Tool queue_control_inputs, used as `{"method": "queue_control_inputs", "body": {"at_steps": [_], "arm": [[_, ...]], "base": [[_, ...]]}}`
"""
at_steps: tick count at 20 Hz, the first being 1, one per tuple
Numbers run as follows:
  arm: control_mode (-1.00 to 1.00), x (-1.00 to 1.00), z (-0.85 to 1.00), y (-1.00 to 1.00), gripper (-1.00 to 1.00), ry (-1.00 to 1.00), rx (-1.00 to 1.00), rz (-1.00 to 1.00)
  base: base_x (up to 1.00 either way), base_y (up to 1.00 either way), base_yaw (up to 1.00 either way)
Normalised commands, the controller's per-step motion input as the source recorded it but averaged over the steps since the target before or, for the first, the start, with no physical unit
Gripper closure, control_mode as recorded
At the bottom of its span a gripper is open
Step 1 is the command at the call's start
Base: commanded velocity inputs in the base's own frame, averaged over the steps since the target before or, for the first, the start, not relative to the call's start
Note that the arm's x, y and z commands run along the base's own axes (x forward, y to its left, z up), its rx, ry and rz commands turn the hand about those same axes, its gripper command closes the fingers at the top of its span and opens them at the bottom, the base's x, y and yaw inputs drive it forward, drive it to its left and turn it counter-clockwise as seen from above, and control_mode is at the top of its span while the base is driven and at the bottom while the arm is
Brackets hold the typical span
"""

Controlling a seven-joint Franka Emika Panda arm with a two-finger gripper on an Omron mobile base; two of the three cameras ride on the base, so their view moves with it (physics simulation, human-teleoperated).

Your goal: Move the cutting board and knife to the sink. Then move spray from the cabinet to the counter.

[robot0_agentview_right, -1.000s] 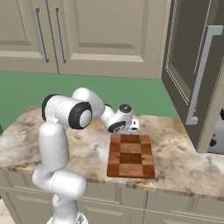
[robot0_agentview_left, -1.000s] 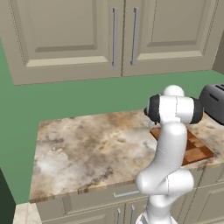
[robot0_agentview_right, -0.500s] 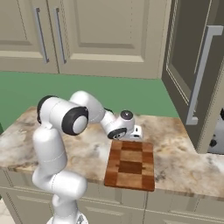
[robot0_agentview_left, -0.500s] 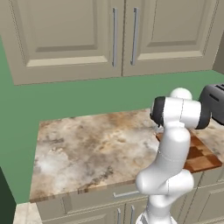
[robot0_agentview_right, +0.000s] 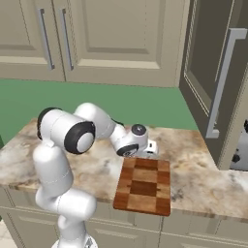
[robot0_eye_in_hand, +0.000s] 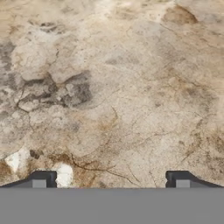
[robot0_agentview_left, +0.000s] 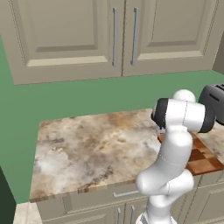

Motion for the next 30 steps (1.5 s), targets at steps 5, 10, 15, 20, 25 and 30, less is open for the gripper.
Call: {"method": "queue_control_inputs", "body": {"at_steps": [5, 10, 15, 20, 25, 30], "arm": [[-1.00, 0.00, 0.59, 0.00, -1.00, -0.21, 0.01, -0.06], [-1.00, -0.34, 0.69, 0.00, -1.00, -0.27, 0.03, -0.15], [-1.00, -0.95, 0.24, 0.00, -1.00, -0.05, 0.08, -0.28], [-1.00, -0.88, 0.31, 0.00, -1.00, 0.03, 0.11, -0.34], [-1.00, -0.70, 0.49, 0.00, -1.00, 0.06, 0.14, -0.30], [-1.00, -0.48, 0.64, 0.00, -1.00, 0.01, 0.12, -0.25]], "base": [[0.00, 0.00, 0.00], [0.00, 0.00, 0.00], [0.00, 0.00, 0.00], [0.00, 0.00, 0.00], [0.00, 0.00, 0.00], [0.00, 0.00, 0.00]]}}
